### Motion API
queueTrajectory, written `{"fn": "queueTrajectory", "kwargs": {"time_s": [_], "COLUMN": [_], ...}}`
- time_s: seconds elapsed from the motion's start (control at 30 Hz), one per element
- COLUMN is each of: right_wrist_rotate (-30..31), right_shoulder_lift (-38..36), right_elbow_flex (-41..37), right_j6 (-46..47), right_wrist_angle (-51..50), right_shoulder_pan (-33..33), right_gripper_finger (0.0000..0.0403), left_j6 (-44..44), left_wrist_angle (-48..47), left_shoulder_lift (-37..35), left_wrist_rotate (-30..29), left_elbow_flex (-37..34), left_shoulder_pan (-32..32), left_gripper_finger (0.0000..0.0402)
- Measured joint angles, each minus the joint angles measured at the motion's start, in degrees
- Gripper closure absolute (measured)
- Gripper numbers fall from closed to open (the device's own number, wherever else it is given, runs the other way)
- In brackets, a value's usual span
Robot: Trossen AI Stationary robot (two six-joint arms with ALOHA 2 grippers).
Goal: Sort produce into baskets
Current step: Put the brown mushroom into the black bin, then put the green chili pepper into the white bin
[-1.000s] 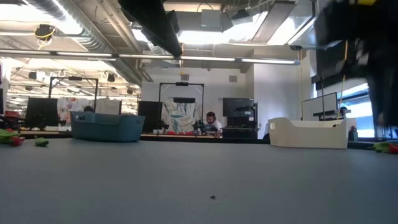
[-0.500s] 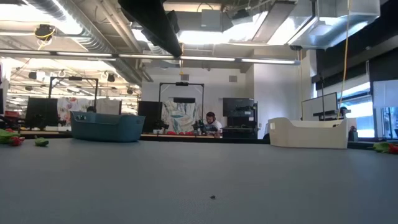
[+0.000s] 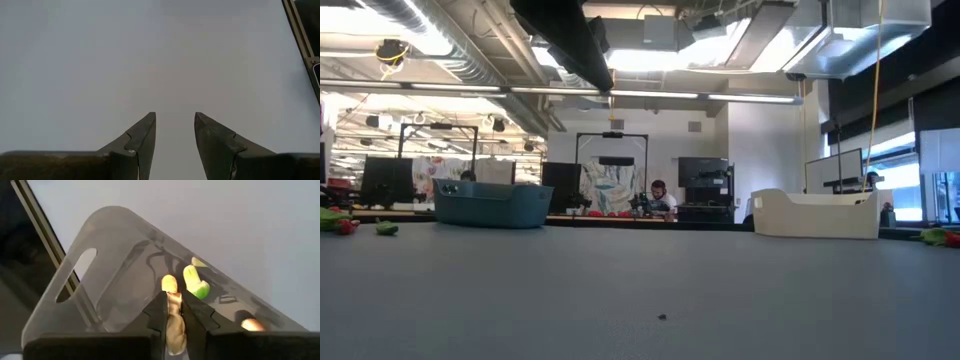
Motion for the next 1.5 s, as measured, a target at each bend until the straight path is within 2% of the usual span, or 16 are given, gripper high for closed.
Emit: {"fn": "queueTrajectory", "kwargs": {"time_s": [0.1,0.33,0.5,0.63,0.77,0.87,1.07,1.23,1.5], "right_wrist_rotate": [-0.1,0.3,-1.7,-0.1,9.4,16.8,27.5,29.0,29.0], "right_shoulder_lift": [0.0,-0.2,-0.9,-2.4,-3.1,-3.1,-3.1,-3.0,-3.0], "right_elbow_flex": [-0.6,-0.6,1.7,5.0,8.6,10.2,10.8,10.8,10.8], "right_j6": [0.5,-1.9,-6.4,-8.2,-13.9,-21.1,-28.8,-32.6,-37.4], "right_wrist_angle": [1.2,0.4,1.0,0.8,1.1,1.5,1.2,1.1,1.1], "right_shoulder_pan": [-0.2,-0.7,-1.4,-1.2,-1.4,-2.3,-4.0,-7.1,-12.5], "right_gripper_finger": [0.0334,0.0245,0.0214,0.021,0.021,0.021,0.021,0.021,0.021], "left_j6": [-0.2,-1.2,-5.3,-5.5,-7.1,-10.2,-15.3,-16.8,-14.0], "left_wrist_angle": [0.0,0.3,-1.3,-2.0,-6.2,-14.9,-34.6,-41.9,-41.6], "left_shoulder_lift": [0.0,0.0,0.0,0.0,0.0,-0.3,-1.9,-2.2,-2.2], "left_wrist_rotate": [0.0,0.0,-0.2,5.0,6.3,6.3,5.2,0.0,-2.7], "left_elbow_flex": [0.0,0.0,0.3,0.4,0.5,0.5,0.2,-1.9,-10.1], "left_shoulder_pan": [0.0,0.2,2.9,4.7,6.3,6.9,6.4,5.7,6.6], "left_gripper_finger": [0.027,0.027,0.0239,0.0201,0.018,0.0177,0.0176,0.0176,0.0176]}}
